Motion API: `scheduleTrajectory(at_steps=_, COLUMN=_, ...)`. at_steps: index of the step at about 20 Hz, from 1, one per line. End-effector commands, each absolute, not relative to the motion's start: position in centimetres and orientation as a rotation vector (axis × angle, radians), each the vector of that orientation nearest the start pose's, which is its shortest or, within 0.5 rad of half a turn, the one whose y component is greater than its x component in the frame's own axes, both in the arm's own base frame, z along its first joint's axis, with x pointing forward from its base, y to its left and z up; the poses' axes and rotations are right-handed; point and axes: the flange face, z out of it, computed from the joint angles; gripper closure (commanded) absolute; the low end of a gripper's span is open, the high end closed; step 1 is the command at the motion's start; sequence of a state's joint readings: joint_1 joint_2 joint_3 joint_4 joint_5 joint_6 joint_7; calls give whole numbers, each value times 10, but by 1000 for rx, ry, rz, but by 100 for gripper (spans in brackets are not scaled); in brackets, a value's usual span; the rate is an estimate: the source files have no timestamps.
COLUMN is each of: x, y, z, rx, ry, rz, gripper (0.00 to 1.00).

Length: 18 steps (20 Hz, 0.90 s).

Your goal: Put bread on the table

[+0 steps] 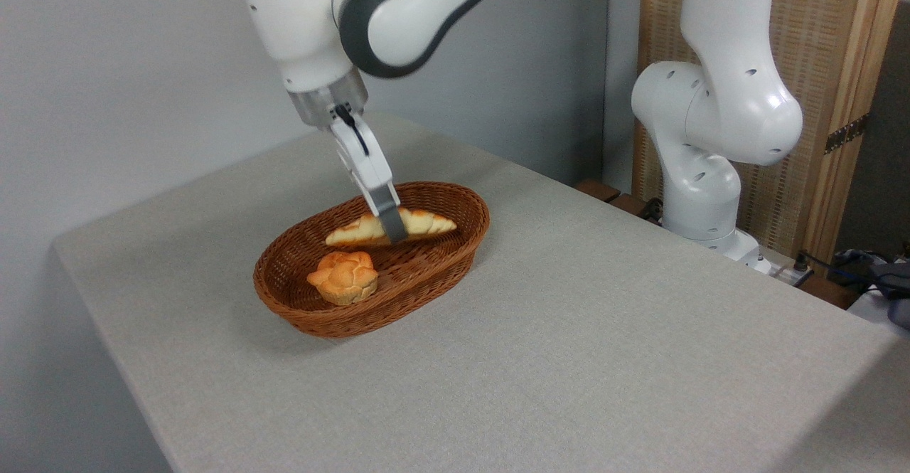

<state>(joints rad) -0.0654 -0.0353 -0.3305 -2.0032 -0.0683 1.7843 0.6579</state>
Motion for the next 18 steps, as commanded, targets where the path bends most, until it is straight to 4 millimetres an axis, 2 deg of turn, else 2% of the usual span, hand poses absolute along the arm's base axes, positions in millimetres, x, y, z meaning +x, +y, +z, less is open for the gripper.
scheduleTrajectory(at_steps=1, x=503, y=-173, z=510, rx=-2874, ry=1512, rz=259, gripper=67)
scheduleTrajectory(at_steps=2, x=508, y=-160, z=520, rx=-2902, ry=1481, rz=244, gripper=67)
scheduleTrajectory(at_steps=5, x=524, y=-116, z=534, rx=-2959, ry=1382, rz=188, gripper=66)
scheduleTrajectory(at_steps=10, x=544, y=-2, z=536, rx=-2950, ry=1404, rz=57, gripper=65)
scheduleTrajectory(at_steps=11, x=544, y=12, z=535, rx=-2944, ry=1417, rz=43, gripper=63)
scheduleTrajectory(at_steps=12, x=547, y=17, z=529, rx=-2943, ry=1420, rz=46, gripper=61)
scheduleTrajectory(at_steps=13, x=551, y=18, z=522, rx=-2941, ry=1417, rz=48, gripper=54)
scheduleTrajectory(at_steps=14, x=556, y=18, z=516, rx=-2939, ry=1410, rz=39, gripper=33)
scheduleTrajectory(at_steps=15, x=559, y=18, z=511, rx=-2937, ry=1402, rz=32, gripper=8)
scheduleTrajectory(at_steps=16, x=559, y=18, z=509, rx=-2934, ry=1406, rz=33, gripper=0)
scheduleTrajectory(at_steps=18, x=559, y=18, z=508, rx=-2933, ry=1408, rz=36, gripper=0)
